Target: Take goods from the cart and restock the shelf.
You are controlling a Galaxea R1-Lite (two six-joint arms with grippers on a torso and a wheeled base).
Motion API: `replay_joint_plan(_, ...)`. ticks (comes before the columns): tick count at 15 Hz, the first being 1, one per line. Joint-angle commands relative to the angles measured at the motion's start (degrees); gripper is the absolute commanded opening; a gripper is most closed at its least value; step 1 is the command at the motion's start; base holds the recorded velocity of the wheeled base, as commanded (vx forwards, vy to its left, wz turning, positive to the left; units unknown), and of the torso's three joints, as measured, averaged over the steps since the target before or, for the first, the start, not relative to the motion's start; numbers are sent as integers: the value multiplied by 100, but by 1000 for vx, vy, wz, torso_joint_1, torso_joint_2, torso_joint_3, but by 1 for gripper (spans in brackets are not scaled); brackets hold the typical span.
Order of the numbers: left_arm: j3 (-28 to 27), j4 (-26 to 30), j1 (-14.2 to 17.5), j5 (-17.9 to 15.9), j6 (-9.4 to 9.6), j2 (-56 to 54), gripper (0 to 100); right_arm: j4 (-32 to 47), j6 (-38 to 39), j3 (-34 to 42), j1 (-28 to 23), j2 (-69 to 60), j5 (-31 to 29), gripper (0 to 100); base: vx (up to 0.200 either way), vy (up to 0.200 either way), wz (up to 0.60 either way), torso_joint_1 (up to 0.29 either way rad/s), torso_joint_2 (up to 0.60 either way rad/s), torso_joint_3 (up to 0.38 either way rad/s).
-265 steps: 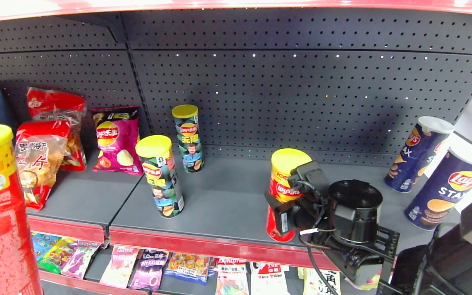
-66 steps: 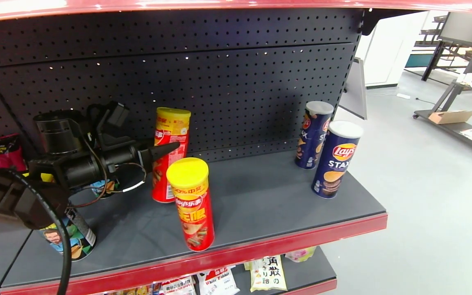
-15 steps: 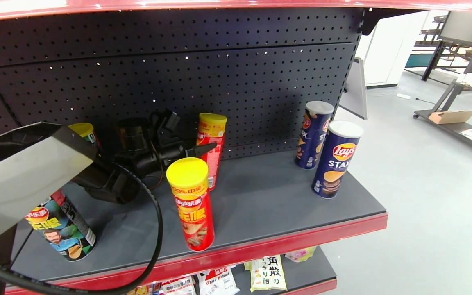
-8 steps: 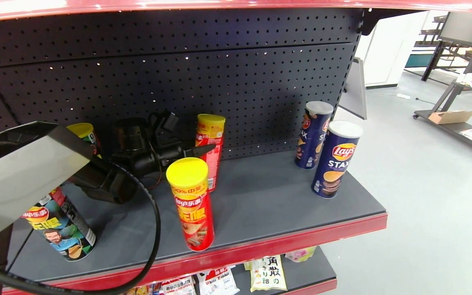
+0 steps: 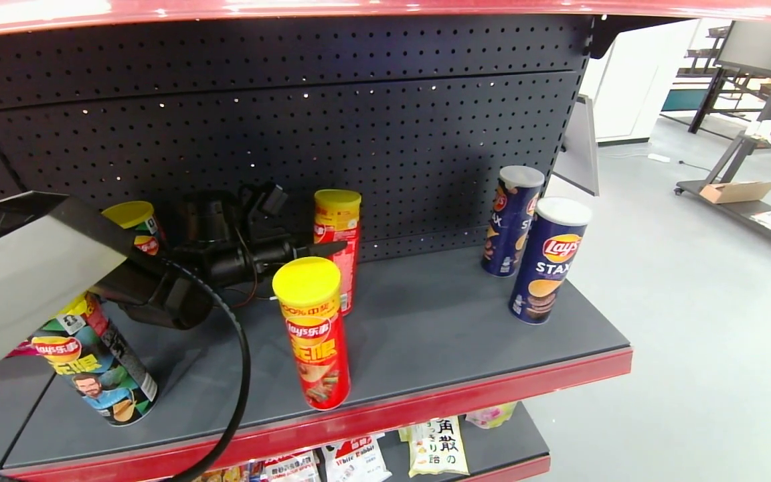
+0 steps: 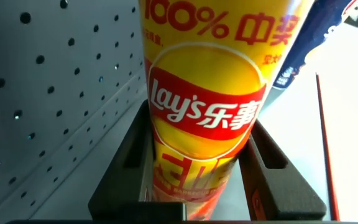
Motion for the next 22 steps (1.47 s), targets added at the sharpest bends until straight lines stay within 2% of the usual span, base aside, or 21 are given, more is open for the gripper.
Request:
replay_joint_plan(1,1,138,42,-54,106,-83,0,2,-1,1,-1,7,-2,100,0,0,0,0,0,0)
replay_joint_plan(6,1,630,122,-317,414,-268,0,2,-1,1,-1,7,-2,100,0,0,0,0,0,0)
replay_joint_plan(11,1,771,148,-440,502,-294,0,2,-1,1,-1,7,-2,100,0,0,0,0,0,0)
replay_joint_plan(15,89,999,236,-748,1012,-303,0,2,-1,1,-1,7,-2,100,0,0,0,0,0,0)
replay_joint_plan(22,89,1078,297,-748,1126,-321,0,2,-1,1,-1,7,-2,100,0,0,0,0,0,0)
